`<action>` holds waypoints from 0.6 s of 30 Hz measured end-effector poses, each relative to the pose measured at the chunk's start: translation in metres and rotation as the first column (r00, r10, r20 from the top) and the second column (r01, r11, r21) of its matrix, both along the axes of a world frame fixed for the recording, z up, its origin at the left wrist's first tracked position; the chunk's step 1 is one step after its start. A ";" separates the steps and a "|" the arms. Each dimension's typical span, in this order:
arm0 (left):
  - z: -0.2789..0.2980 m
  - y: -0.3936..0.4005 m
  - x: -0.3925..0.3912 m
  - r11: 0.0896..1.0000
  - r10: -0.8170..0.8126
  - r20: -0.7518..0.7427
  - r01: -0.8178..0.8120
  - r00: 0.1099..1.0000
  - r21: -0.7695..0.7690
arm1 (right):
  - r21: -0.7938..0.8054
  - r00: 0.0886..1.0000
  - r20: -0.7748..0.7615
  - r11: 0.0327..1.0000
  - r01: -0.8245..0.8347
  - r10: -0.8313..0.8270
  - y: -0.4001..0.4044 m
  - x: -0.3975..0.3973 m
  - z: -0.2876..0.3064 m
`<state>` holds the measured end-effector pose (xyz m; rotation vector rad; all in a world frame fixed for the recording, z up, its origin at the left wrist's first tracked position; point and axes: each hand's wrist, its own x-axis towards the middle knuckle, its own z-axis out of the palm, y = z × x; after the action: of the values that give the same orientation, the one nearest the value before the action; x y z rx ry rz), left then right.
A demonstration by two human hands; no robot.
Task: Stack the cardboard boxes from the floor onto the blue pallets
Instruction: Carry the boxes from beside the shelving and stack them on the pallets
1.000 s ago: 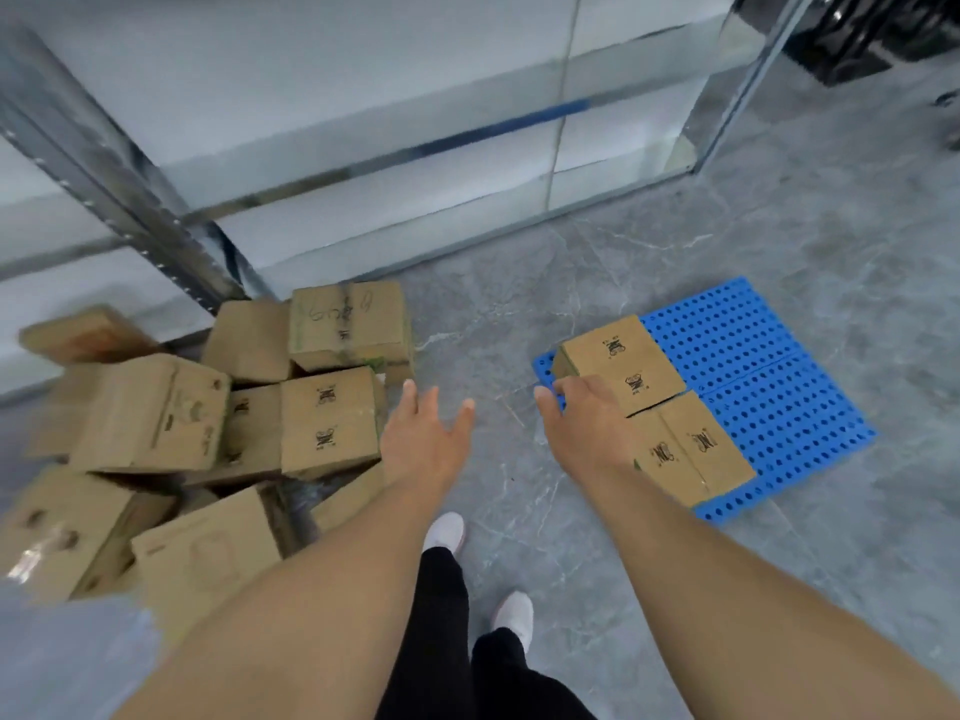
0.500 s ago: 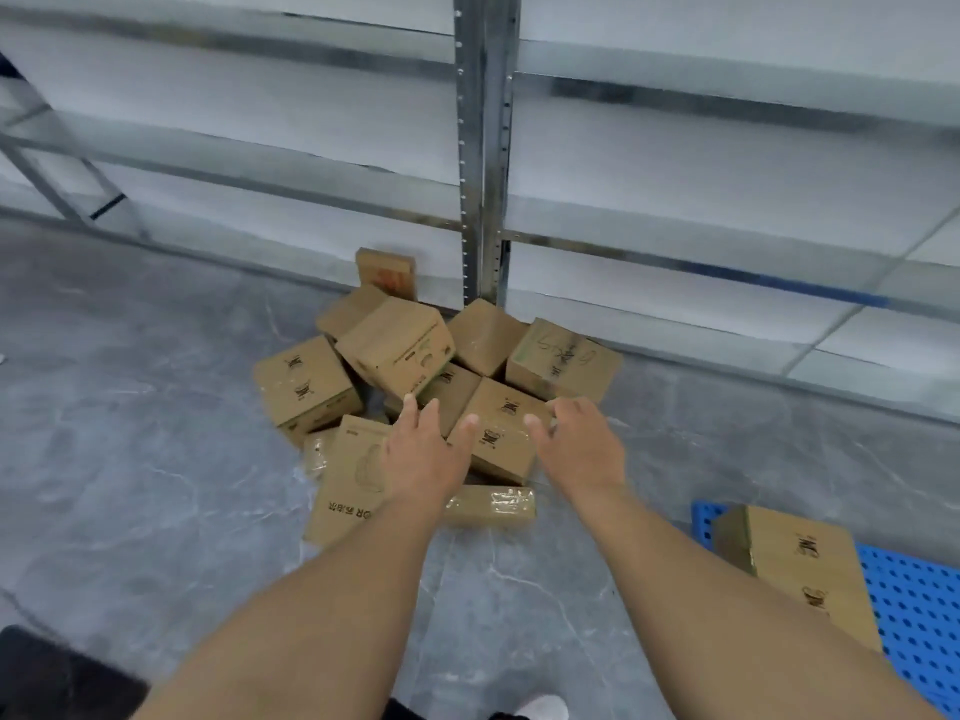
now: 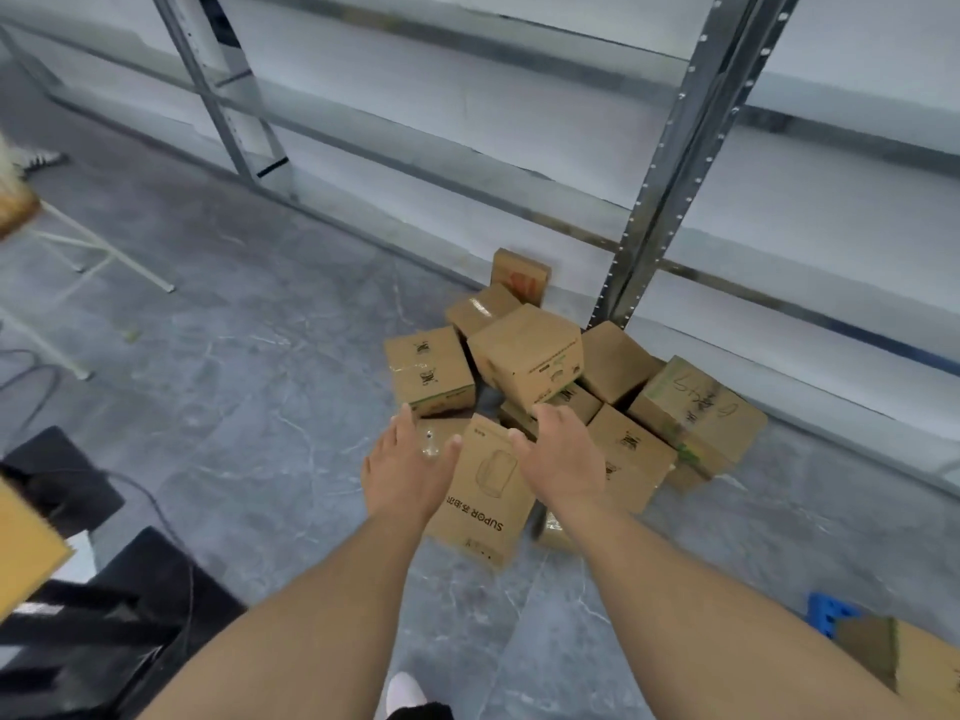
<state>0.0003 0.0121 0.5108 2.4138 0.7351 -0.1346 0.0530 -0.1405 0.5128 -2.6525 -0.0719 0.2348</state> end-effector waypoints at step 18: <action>-0.053 0.126 0.080 0.998 0.037 -0.104 -0.043 0.994 -0.052 | 0.015 0.988 -0.154 1.000 0.008 -0.006 0.121 0.089 -0.048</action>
<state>0.0805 0.1376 0.4581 2.3528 0.8156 -0.2618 0.1417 -0.0197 0.4644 -2.6089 -0.0140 0.4335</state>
